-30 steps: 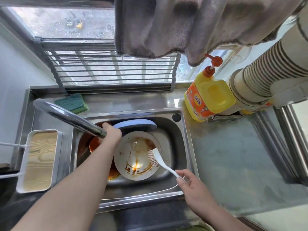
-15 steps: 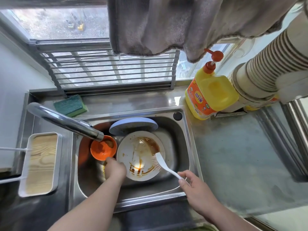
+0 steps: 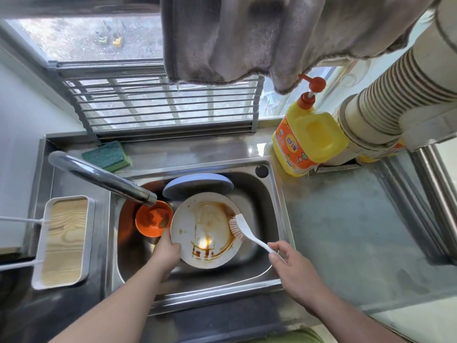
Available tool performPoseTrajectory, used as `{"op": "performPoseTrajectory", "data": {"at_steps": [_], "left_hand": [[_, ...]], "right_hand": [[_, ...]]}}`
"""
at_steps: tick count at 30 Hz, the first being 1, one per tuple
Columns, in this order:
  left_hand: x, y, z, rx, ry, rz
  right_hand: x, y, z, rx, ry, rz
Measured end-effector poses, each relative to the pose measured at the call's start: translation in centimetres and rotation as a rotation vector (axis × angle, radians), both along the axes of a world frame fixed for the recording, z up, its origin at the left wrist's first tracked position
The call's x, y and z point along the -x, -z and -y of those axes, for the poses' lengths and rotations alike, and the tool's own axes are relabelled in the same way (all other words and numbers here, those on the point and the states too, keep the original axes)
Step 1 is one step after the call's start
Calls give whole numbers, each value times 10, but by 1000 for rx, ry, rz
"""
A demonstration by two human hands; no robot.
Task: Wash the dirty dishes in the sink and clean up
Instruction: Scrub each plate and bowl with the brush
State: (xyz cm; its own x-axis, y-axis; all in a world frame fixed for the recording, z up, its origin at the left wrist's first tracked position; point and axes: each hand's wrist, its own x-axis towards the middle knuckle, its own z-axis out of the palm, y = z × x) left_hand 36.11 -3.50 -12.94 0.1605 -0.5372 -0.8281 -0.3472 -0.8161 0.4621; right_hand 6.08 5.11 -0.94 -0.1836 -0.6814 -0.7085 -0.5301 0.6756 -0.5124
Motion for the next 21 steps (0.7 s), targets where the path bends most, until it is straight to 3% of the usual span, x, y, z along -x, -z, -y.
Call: {"op": "performPoseTrajectory", "data": {"at_steps": [4,9,16,21], "left_hand": [[6,-18,-7,-45,-259,-262],[4,-34,-12,-27,-414,-358],[12,-32,-19,-33,-544,-375],[2,-28,-26,-56,-639,-403]], "right_hand": [[0,-14,11,38,-244,-69],[1,-28,32,26,-537,-328],[-85,-33,21,-51,-675,-159],[-75,-3,84,-44,-586,-278]]}}
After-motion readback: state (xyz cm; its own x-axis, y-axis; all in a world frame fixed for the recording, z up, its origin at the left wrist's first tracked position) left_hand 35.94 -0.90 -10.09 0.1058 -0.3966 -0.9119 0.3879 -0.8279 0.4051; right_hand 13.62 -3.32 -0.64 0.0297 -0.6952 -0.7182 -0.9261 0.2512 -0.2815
